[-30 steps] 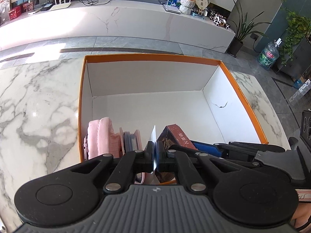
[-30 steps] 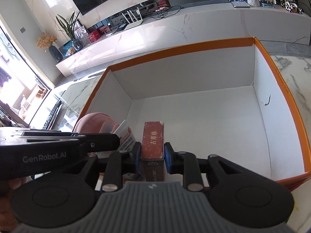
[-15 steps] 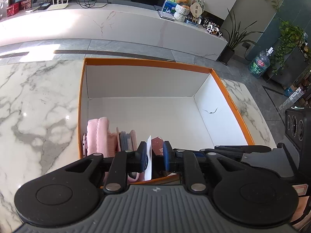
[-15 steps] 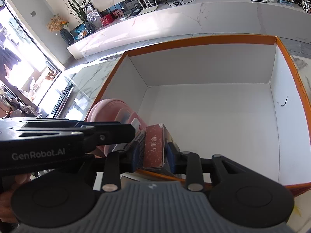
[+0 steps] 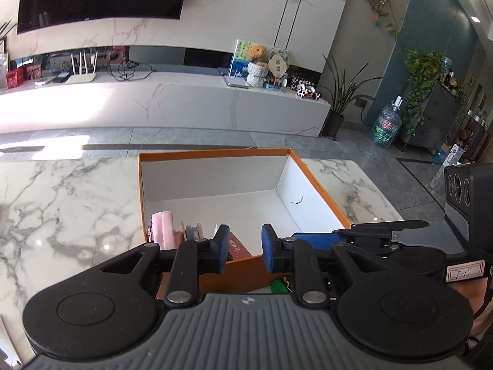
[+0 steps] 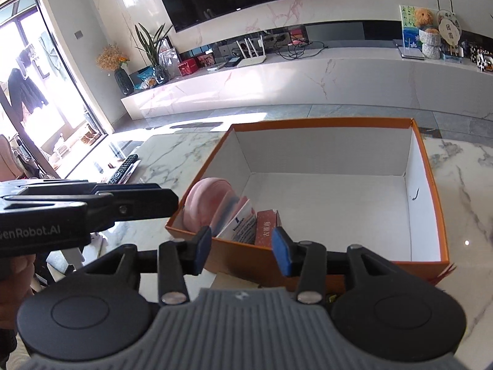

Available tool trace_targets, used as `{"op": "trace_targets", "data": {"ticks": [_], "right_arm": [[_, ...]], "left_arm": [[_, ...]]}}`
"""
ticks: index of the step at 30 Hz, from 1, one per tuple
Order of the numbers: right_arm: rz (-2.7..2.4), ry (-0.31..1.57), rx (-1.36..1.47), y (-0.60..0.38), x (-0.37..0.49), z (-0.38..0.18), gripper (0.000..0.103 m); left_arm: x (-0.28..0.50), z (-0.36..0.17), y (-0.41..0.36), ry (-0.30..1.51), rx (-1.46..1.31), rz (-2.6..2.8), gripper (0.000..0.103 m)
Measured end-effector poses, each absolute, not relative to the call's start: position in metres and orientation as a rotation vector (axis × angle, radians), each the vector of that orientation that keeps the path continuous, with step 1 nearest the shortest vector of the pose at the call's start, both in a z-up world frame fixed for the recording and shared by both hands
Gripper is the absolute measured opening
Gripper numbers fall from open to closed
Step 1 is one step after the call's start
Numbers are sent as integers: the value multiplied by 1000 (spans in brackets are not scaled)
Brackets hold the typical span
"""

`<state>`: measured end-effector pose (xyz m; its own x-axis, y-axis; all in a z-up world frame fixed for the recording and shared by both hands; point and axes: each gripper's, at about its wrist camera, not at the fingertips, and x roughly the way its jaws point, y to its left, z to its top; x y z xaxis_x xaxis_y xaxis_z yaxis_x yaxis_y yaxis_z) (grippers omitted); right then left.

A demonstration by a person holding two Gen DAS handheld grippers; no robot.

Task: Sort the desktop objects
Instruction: 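Open the left gripper over the orange box while the right gripper opens to drop the book, then lower both grippers under the table toward the grey block on the floor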

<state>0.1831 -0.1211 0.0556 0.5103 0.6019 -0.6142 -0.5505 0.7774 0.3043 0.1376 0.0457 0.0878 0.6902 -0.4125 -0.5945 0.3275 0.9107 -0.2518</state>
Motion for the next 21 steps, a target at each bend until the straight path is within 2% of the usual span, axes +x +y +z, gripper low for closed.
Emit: {"op": "trace_targets", "data": {"ticks": [5,12,17,21], "right_arm": [[725,686,59,-145,135,72,46],[688,668,35,-175,69,63,41],[669,684,14,-189,26,43,41],[680,764,-11,-191,-6,14,41]], "left_arm": [[83,100,44,605,-32,-463,28],[23,91,44,604,43,-481,28],[-16,71,43,661,83,-499,28],[-37,37,45,803,117,-514,28]]}}
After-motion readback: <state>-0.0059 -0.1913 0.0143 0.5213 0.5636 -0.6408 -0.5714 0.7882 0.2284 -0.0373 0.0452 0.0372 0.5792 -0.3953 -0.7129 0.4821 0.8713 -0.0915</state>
